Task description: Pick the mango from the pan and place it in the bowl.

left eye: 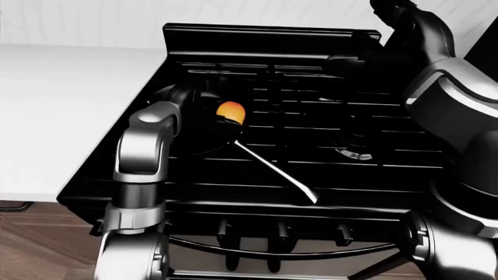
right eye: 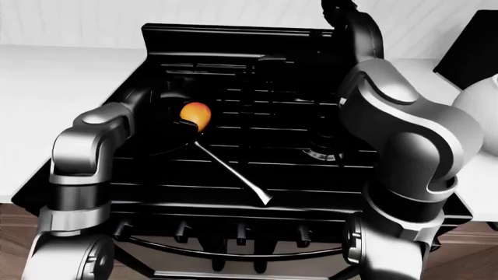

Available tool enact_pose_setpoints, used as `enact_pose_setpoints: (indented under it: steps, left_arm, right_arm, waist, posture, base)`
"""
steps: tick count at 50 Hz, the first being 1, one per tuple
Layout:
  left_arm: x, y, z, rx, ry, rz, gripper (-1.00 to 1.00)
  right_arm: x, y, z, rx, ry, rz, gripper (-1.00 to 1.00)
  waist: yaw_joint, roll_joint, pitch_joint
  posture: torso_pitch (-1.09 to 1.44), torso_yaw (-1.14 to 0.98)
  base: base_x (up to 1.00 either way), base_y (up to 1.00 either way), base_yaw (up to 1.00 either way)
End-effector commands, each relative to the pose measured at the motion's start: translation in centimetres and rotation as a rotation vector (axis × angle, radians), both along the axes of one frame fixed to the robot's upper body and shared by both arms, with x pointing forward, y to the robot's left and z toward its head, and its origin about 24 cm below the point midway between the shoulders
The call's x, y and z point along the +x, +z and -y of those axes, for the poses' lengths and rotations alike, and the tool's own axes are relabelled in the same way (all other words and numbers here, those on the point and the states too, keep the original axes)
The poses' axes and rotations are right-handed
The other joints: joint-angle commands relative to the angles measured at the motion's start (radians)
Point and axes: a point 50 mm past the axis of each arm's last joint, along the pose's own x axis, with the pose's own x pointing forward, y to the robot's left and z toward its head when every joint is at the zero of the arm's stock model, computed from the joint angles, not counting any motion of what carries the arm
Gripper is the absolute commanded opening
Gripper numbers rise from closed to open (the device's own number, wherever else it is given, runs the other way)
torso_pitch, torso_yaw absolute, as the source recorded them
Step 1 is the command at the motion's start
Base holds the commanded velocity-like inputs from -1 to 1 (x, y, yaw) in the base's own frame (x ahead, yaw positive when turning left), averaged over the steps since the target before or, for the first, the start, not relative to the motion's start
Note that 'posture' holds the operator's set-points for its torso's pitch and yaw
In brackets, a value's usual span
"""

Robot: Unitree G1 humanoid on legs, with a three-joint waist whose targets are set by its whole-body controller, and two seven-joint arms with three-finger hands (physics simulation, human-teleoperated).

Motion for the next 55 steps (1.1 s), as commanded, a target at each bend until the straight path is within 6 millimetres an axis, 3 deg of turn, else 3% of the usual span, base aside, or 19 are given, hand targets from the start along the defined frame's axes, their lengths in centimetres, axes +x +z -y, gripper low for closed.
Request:
enact_pose_setpoints:
  steps: [1, 11, 19, 48, 55]
  left_arm:
    - [-0.1, 2.1, 0.2, 0.0, -0.011, 0.094, 0.64]
    - [-0.2, 2.0, 0.2, 0.001, -0.012, 0.091, 0.62]
    - [0.0, 1.9, 0.2, 0.003, -0.012, 0.09, 0.45]
    - [-0.1, 1.2, 0.3, 0.003, -0.013, 0.081, 0.36]
    - [-0.1, 1.3, 0.3, 0.007, -0.011, 0.083, 0.2]
  right_arm:
    - [-0.6, 1.7, 0.2, 0.015, -0.008, 0.083, 1.0]
    - [-0.7, 1.7, 0.2, 0.015, -0.008, 0.083, 1.0]
    - [-0.6, 1.6, 0.2, 0.015, -0.008, 0.082, 1.0]
    - [-0.6, 1.5, 0.2, 0.016, -0.006, 0.081, 1.0]
    - [-0.6, 1.6, 0.2, 0.016, -0.006, 0.081, 1.0]
  waist:
    - [0.0, -0.001, -0.029]
    - [0.0, 0.0, -0.029]
    - [0.0, 0.0, -0.029]
    - [0.0, 0.0, -0.031]
    - [0.0, 0.0, -0.032]
  posture:
    - [0.0, 0.0]
    - [0.0, 0.0]
    - [0.0, 0.0]
    - [0.0, 0.0]
    - [0.0, 0.0]
  base:
    - [0.0, 0.0, 0.0]
    - [0.0, 0.0, 0.0]
    - [0.0, 0.0, 0.0]
    - [0.0, 0.0, 0.0]
    - [0.0, 0.0, 0.0]
